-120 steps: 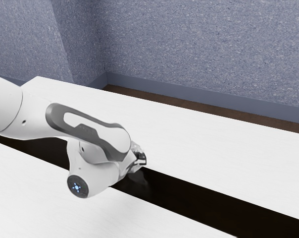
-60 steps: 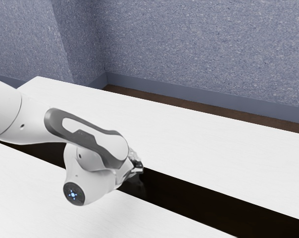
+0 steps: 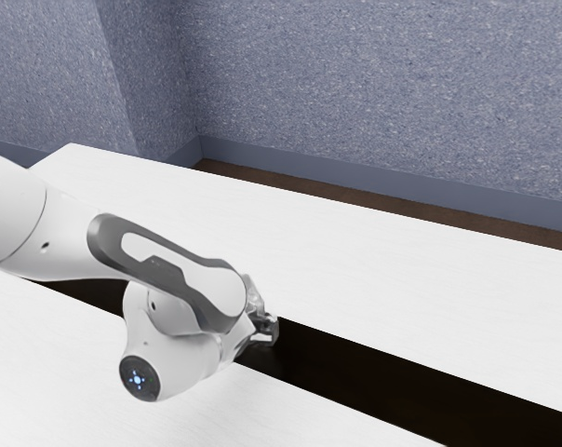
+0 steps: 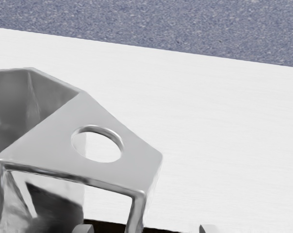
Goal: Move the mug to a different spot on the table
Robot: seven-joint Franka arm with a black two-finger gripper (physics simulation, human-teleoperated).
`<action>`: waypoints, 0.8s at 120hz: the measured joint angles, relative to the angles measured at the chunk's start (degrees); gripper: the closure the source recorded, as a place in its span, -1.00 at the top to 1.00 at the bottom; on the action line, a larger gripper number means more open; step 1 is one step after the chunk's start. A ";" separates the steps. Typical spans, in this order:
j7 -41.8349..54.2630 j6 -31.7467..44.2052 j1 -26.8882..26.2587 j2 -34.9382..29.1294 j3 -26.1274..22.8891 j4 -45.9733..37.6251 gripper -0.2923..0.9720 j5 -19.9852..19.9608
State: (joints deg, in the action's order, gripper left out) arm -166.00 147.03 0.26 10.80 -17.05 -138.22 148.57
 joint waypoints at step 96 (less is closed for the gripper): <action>0.00 6.50 3.26 -15.68 4.29 -5.50 0.49 -3.21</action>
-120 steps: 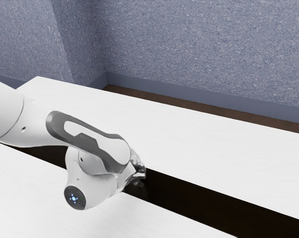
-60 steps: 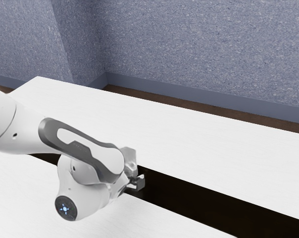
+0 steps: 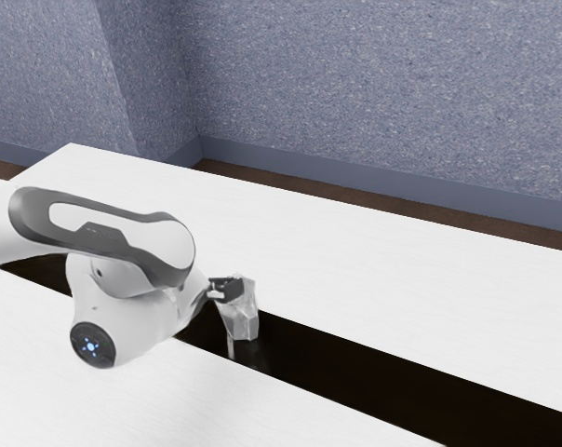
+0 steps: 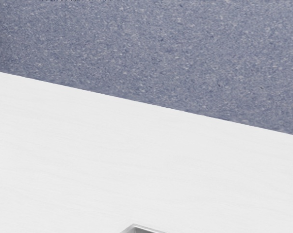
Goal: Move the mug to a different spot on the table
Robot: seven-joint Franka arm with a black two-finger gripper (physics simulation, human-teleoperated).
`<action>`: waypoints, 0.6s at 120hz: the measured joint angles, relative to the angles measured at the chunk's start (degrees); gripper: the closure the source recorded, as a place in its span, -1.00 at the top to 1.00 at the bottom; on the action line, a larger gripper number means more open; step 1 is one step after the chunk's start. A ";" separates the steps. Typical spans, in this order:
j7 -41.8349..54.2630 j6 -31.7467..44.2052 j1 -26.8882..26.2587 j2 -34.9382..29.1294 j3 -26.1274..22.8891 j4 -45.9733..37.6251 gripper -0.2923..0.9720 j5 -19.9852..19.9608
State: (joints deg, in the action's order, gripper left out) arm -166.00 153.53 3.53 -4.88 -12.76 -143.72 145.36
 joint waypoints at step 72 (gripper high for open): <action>3.53 25.54 -0.85 1.39 14.88 7.92 0.53 -32.49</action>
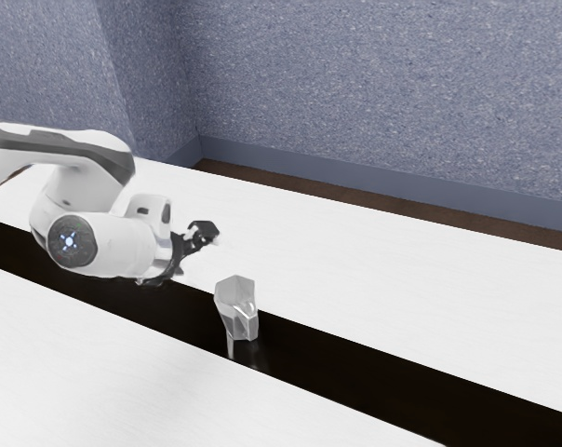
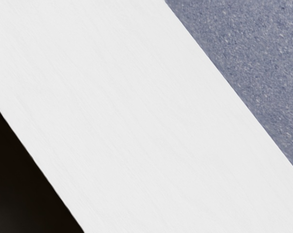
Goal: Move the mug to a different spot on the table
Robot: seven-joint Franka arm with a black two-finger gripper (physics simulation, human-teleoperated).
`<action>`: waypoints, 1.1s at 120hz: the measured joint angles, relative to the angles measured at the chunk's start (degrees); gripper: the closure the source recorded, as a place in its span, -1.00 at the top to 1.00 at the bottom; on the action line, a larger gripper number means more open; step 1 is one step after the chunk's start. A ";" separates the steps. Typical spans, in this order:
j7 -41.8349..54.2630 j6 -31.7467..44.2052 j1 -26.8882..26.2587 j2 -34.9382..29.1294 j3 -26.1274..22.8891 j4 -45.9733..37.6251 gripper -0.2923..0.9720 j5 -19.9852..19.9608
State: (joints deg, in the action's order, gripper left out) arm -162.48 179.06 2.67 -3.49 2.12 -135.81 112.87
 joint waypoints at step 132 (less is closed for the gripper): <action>32.27 21.36 -5.72 10.82 11.55 36.24 0.54 37.49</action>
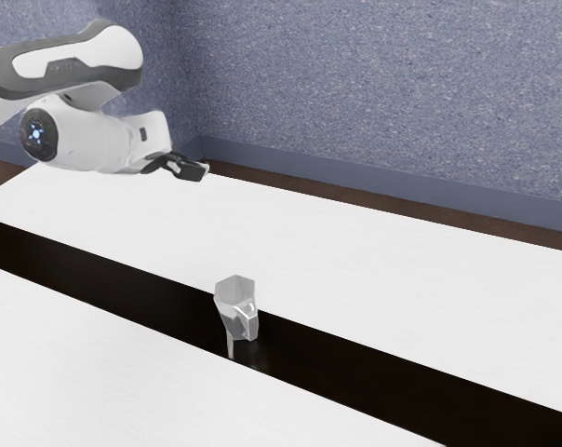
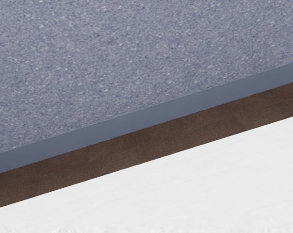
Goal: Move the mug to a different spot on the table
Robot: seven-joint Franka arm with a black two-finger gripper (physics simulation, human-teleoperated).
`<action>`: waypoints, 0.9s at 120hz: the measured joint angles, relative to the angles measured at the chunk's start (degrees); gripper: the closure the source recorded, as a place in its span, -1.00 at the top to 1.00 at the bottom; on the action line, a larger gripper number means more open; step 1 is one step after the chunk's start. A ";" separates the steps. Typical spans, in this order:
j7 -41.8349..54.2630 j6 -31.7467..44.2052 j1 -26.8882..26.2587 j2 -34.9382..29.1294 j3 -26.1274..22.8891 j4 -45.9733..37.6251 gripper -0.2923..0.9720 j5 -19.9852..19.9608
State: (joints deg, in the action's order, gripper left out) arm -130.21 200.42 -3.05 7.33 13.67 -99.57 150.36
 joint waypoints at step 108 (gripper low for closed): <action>8.21 -50.95 -25.89 -2.92 2.50 2.50 0.54 -94.45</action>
State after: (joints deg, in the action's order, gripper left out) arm -122.00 149.48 -28.94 4.41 16.16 -97.07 55.91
